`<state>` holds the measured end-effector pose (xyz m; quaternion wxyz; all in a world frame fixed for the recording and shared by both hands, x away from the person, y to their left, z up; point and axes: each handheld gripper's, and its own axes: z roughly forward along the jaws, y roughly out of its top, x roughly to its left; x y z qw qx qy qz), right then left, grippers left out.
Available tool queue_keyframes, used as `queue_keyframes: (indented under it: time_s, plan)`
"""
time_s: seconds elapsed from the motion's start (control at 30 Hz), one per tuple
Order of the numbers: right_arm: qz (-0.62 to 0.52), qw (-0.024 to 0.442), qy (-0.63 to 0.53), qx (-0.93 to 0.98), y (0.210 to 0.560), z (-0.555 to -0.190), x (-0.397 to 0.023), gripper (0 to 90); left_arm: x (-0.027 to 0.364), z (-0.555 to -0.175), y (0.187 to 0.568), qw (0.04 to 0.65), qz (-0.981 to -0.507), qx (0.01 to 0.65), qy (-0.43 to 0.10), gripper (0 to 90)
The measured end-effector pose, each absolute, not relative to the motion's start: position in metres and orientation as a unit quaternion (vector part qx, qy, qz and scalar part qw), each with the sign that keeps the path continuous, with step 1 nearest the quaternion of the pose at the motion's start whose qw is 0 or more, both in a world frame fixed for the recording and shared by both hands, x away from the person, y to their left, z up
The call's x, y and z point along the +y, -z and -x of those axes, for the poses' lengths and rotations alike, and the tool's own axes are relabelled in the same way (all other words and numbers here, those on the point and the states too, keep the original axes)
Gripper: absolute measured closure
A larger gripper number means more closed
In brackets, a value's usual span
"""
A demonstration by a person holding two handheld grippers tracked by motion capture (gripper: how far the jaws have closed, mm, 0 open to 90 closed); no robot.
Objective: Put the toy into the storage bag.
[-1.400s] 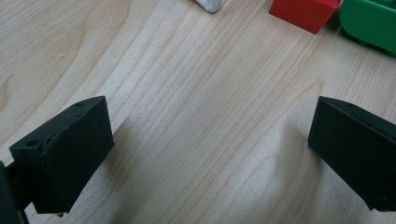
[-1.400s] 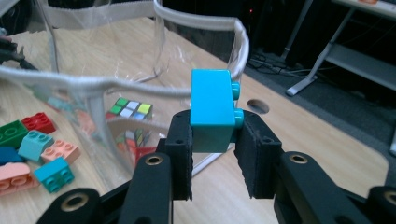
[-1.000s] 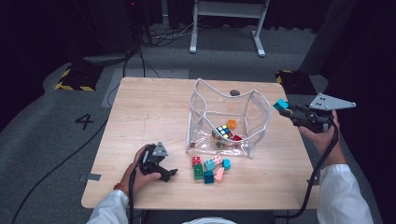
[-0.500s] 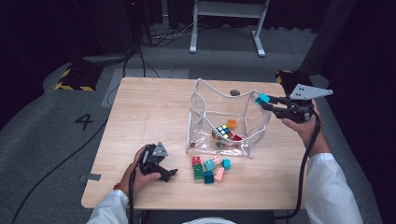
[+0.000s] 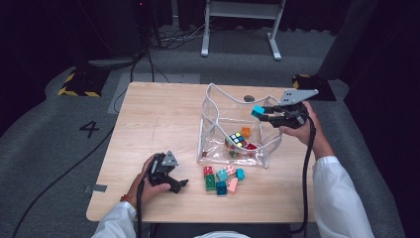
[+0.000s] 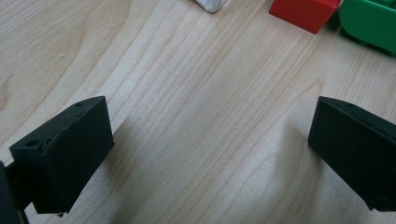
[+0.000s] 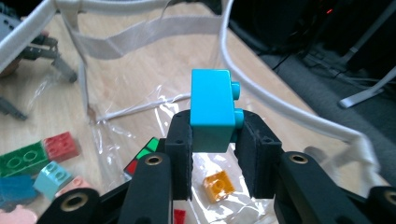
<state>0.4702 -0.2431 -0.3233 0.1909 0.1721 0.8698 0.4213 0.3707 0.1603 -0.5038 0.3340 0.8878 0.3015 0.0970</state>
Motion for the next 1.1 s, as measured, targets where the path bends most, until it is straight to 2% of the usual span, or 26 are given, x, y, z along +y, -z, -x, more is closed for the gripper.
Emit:
queue_keyframes:
  time_s: [0.43, 1.1]
  plan:
    - [-0.154, 0.155, -0.284, 0.934, 0.333, -0.481, -0.218, 67.6, 0.16, -0.371, 0.504, 0.334, -0.888, 0.301, -0.098, 0.1]
    - [-0.164, 0.167, -0.219, 0.947, 0.326, -0.473, -0.25, 66.5, 0.16, -0.371, 0.504, 0.334, -0.888, 0.301, -0.095, 0.1]
